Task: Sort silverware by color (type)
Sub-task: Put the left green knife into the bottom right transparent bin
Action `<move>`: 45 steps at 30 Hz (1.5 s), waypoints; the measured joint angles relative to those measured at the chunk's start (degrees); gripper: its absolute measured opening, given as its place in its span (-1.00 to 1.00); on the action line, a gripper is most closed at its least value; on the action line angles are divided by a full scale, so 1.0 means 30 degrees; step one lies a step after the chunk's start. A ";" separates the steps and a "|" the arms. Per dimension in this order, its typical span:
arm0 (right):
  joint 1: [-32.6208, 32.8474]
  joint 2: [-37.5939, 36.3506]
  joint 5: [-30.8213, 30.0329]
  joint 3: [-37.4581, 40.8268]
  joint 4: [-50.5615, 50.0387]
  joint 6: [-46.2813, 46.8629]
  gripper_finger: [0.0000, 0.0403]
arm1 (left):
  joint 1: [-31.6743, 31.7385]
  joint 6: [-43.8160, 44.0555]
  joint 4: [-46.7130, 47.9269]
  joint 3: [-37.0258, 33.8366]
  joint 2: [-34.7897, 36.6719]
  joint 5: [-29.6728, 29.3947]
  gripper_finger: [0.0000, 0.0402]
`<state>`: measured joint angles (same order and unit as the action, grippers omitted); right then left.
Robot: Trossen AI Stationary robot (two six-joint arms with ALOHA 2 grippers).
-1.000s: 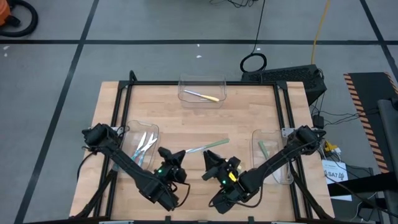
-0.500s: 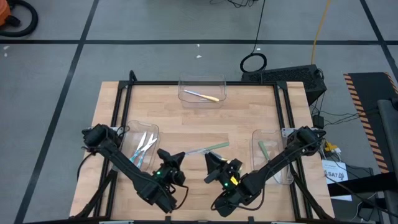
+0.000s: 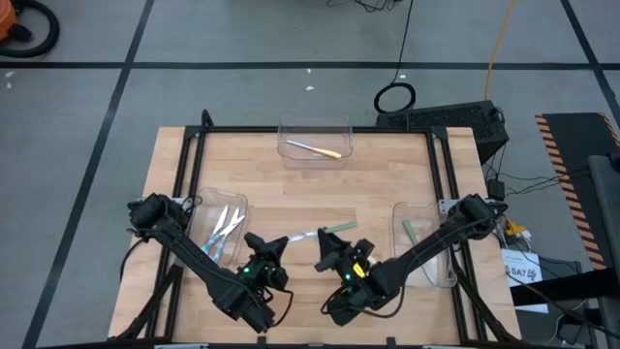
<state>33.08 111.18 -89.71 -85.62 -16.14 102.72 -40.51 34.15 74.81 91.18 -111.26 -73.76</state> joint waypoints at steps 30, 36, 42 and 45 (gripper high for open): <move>-0.0389 0.0051 -0.0051 0.0045 -0.0244 -0.3048 -0.79 | 0.0585 -0.0125 -0.0924 -0.0007 0.0036 0.3062 -0.36; -0.0885 0.0051 -0.0087 0.0029 -0.0280 -0.3475 -0.84 | 0.0488 0.0641 -0.0976 -0.0007 0.0036 0.2586 0.06; -0.1055 -0.0256 -0.0053 0.0029 -0.0245 -0.7191 -0.84 | -0.1241 0.0235 -0.0915 -0.0007 0.0036 0.2243 0.13; -0.0795 -0.1029 0.0353 0.0029 -0.0268 -1.1268 -0.84 | -0.2461 0.0324 -0.0475 -0.0007 0.0246 0.1371 0.13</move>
<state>30.69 108.09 -88.65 -85.54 -16.94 68.91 -47.89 35.12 73.38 91.15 -110.52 -69.64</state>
